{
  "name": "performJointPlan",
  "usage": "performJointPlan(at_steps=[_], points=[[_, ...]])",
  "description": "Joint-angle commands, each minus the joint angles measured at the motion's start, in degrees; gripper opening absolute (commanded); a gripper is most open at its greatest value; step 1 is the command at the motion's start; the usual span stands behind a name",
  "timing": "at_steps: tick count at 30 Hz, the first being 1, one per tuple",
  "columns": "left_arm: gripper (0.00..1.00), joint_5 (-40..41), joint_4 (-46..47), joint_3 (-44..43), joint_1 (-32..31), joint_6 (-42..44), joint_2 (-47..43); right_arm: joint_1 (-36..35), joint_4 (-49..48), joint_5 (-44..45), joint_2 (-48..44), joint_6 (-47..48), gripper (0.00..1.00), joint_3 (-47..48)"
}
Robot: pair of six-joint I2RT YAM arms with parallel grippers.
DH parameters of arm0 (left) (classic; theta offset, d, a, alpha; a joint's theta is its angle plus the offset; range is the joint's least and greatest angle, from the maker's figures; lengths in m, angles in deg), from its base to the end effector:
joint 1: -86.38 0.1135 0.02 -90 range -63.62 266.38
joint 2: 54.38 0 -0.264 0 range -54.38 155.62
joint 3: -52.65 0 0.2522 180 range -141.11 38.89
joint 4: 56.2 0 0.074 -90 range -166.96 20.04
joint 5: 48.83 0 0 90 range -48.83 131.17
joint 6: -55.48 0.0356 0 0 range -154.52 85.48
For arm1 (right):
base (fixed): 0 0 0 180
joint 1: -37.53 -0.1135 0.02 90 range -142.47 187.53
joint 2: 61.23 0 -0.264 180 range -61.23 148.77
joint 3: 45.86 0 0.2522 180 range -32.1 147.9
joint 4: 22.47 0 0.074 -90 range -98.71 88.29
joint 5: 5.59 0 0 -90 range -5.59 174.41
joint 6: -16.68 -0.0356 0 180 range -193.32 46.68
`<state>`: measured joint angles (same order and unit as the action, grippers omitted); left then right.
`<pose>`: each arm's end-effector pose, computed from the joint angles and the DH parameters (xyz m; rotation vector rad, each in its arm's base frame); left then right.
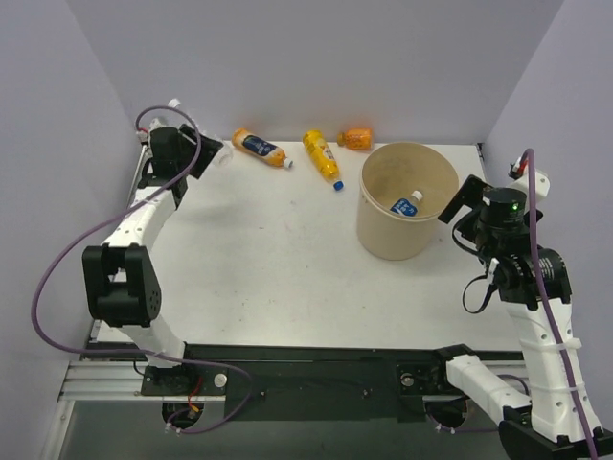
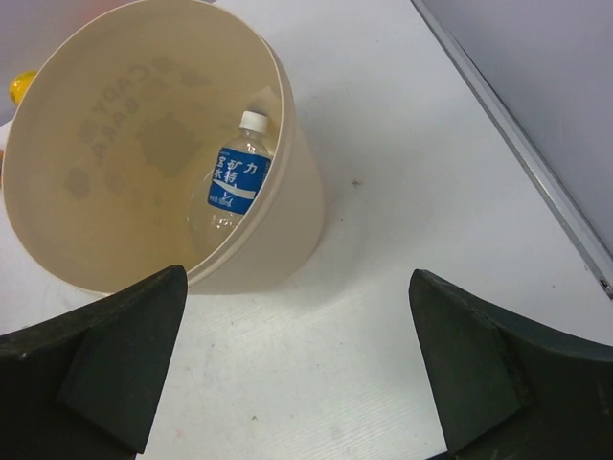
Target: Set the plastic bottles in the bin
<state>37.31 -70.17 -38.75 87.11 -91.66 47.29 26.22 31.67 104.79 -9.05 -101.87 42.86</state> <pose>0.4214 0.0030 0.2821 -0.9581 1.8260 -0.6911 0.1624 0.0198 0.4397 0.5165 1.7877 0.1485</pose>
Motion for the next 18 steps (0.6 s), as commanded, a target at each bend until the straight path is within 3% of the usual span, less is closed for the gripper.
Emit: performJointPlan(at_steps=[1,4,9,18], points=[[0.57,-5.4,-8.4,-4.0,-8.0,17.2,-9.6,-0.2,0.8,2.2,-1.9,1.8,0.95,-1.6],[0.57,-5.5,-16.3,-11.1,-14.5,25.6,-11.4,-0.2,0.1,4.4,-2.3,3.2,0.95,-2.3],[0.58,-7.4,-18.2,-16.7,-26.9,32.7,-13.9,-0.1,-0.1,2.5,-1.7,2.0,0.95,-1.0],[0.58,-7.9,-20.3,-29.2,-42.5,42.2,-4.0,-0.1,-1.2,4.1,-6.6,0.2,0.95,-1.8]])
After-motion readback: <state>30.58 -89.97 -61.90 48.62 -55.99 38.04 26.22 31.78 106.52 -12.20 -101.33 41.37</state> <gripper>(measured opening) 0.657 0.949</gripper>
